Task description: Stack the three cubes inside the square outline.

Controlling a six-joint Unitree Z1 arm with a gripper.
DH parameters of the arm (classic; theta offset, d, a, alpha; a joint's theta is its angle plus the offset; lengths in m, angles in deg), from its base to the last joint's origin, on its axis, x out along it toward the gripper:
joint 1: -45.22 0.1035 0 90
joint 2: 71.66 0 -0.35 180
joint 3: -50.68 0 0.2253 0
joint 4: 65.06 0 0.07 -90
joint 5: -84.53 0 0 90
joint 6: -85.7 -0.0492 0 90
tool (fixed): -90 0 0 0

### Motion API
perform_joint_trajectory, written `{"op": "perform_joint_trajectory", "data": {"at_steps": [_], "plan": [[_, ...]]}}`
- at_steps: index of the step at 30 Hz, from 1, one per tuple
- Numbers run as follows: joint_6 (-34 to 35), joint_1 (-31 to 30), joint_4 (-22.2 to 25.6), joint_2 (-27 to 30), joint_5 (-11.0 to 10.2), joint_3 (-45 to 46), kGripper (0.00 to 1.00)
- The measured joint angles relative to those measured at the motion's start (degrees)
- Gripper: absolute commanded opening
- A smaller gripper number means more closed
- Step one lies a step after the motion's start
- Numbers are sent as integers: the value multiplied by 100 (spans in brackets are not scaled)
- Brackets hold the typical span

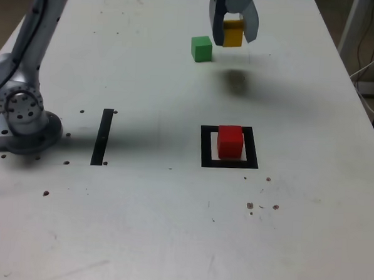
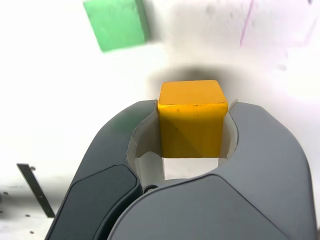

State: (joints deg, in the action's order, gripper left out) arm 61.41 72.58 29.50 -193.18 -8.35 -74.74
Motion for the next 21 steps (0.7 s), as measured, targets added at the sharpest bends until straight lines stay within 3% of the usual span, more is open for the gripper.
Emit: {"op": "perform_joint_trajectory", "data": {"at_steps": [10,21], "plan": [[319,-656,-233,977,14,1073,26],[1404,-1992,-521,1584,-94,1932,26]]}}
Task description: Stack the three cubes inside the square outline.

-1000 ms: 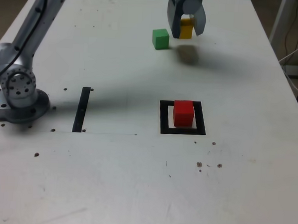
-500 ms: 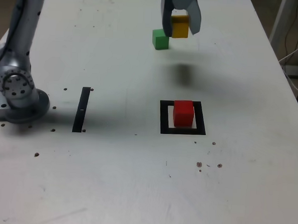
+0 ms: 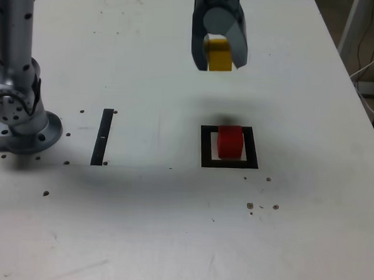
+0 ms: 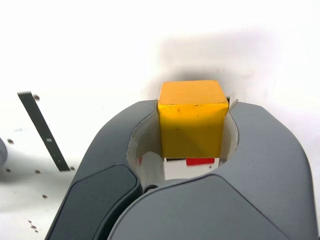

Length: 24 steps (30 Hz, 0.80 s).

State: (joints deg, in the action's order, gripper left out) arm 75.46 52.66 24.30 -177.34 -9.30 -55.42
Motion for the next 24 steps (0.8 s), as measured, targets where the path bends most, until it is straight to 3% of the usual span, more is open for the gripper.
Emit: {"op": "perform_joint_trajectory", "data": {"at_steps": [13,24], "plan": [[1137,-1042,-98,-132,-69,139,26],[1510,-1479,-264,-413,85,121,26]]}}
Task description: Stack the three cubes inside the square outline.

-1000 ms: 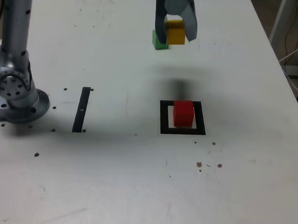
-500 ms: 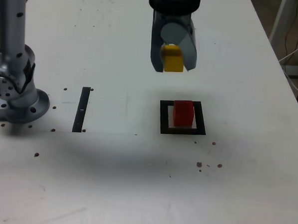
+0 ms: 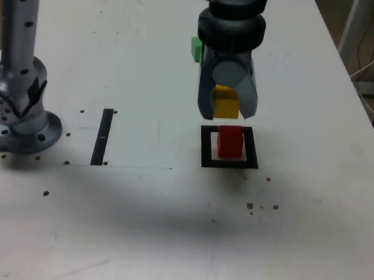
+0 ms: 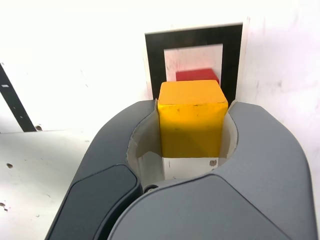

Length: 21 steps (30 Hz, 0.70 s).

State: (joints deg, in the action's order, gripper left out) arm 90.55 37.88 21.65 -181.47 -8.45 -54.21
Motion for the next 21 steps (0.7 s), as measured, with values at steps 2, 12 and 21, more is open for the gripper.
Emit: {"op": "perform_joint_trajectory", "data": {"at_steps": [2,12,21], "plan": [[27,-82,-17,-22,20,-13,26],[46,-158,-144,-157,94,-9,26],[46,-160,-283,-255,100,83,26]]}}
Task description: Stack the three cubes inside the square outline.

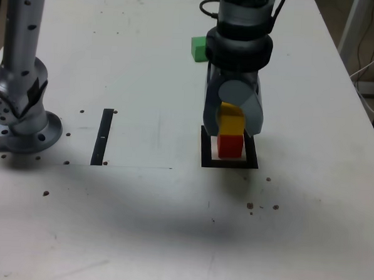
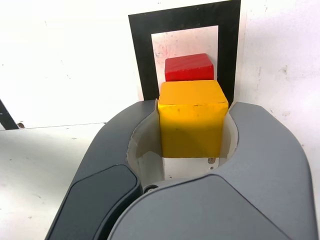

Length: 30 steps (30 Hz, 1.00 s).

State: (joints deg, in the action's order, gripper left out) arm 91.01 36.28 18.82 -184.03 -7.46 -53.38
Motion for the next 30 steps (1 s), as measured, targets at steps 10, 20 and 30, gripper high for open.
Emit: {"op": "perform_joint_trajectory", "data": {"at_steps": [10,20,30], "plan": [[0,5,-195,-129,3,102,29],[-96,91,-375,-143,56,317,99],[-117,100,-392,-121,28,353,99]]}}
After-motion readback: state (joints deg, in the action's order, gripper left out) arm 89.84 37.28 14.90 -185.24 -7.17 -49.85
